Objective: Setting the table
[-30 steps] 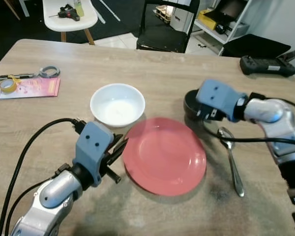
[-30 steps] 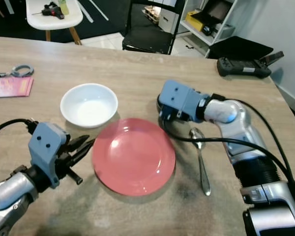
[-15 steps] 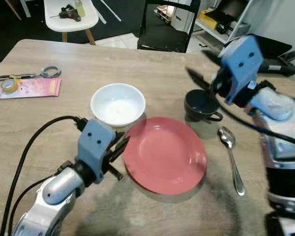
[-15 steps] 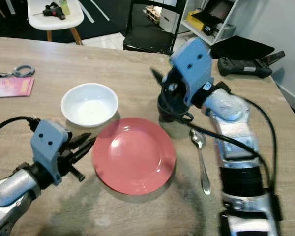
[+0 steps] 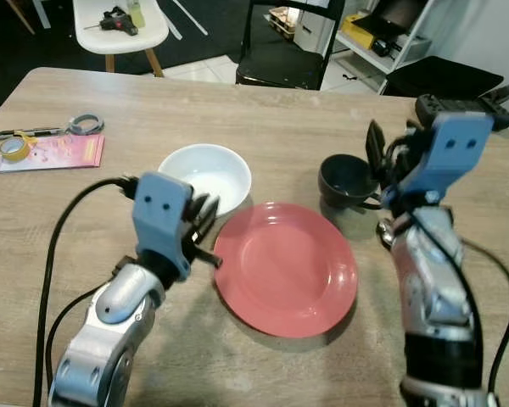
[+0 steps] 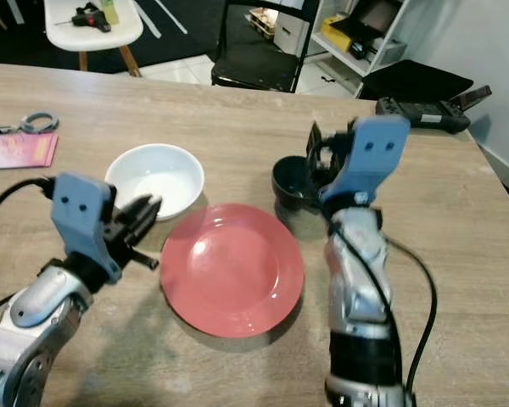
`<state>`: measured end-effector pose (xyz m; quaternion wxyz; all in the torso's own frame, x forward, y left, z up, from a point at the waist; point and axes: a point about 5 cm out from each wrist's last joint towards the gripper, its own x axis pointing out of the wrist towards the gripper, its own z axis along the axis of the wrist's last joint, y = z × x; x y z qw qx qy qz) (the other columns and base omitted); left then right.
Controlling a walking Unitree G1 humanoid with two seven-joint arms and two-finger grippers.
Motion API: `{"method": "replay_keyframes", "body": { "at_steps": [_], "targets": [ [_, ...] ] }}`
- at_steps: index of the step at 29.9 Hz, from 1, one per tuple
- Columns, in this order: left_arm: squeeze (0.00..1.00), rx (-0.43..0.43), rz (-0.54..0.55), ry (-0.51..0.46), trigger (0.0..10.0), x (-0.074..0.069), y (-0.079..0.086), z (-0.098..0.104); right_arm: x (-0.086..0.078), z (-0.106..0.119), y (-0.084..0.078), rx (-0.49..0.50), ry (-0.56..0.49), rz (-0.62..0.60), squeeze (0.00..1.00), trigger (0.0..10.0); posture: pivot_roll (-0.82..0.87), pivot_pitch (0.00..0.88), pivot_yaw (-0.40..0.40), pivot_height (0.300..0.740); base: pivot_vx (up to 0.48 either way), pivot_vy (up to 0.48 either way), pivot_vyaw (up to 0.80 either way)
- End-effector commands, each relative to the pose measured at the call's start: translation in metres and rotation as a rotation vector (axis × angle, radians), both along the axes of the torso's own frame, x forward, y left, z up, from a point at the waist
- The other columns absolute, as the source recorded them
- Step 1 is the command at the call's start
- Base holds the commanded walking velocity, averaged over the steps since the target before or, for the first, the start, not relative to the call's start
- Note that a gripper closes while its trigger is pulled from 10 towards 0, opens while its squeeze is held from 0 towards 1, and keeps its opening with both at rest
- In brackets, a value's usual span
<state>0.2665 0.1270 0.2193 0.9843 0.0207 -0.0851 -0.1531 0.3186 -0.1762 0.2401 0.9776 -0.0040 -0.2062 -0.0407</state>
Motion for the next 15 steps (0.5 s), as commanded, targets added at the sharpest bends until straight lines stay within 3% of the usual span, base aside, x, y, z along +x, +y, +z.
{"method": "replay_keyframes", "body": {
  "at_steps": [1, 15],
  "targets": [
    [0.00, 0.011, 0.051, 0.031, 10.0, 0.0038, 0.0042, -0.0066, -0.0032, 0.0015, -0.0105, 0.010, -0.018, -0.073, 0.00, 10.0, 0.06, 0.142, 0.021, 0.740, 0.000, 0.000, 0.00],
    [0.00, -0.020, 0.097, 0.051, 10.0, 0.0105, -0.0018, -0.0101, -0.0027, -0.0035, -0.0136, 0.020, -0.020, -0.118, 0.00, 10.0, 0.05, 0.127, 0.025, 0.740, 0.000, 0.000, 0.00]
  ]
}}
